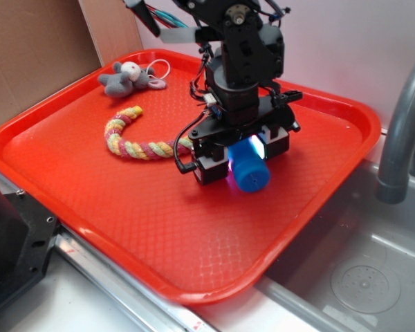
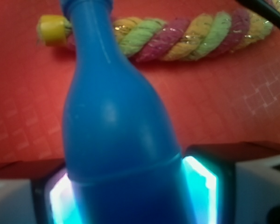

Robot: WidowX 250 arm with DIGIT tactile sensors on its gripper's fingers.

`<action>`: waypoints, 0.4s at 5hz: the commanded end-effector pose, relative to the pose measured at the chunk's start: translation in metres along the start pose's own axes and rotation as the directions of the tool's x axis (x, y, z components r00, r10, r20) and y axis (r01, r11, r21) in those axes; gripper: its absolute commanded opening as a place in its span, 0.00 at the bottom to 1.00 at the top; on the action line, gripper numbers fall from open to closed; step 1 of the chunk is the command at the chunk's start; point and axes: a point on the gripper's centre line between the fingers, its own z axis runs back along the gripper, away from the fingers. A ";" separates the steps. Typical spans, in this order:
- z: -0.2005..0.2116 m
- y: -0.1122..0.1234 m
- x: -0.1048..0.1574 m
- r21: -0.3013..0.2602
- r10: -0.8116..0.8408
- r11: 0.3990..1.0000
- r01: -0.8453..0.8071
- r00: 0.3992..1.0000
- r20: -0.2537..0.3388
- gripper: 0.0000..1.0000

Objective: Grab the blue bottle.

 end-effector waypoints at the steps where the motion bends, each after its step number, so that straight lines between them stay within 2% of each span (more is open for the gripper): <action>1: 0.073 -0.008 0.022 -0.136 -0.409 0.909 0.394 0.905 -0.114 0.00; 2: 0.109 -0.001 0.025 -0.109 -0.623 0.783 0.613 0.771 -0.132 0.00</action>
